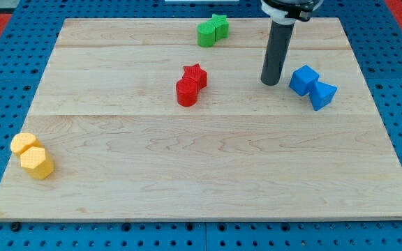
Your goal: Separate the blue blocks from each other
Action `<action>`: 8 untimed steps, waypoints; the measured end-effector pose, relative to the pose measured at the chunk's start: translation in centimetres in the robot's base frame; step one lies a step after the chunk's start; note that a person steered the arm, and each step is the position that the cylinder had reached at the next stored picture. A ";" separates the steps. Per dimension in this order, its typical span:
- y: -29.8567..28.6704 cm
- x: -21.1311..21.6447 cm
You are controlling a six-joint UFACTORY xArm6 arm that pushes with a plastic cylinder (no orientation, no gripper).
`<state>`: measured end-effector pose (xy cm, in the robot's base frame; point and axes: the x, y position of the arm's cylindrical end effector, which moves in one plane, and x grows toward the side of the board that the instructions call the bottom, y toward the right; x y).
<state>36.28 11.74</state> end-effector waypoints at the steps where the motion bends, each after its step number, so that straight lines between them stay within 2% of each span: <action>1: 0.0 -1.5; 2: 0.3 -2.2; 5: 7.1 -2.3; 6: 9.2 -1.4; 8: 10.0 3.4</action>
<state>39.71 21.78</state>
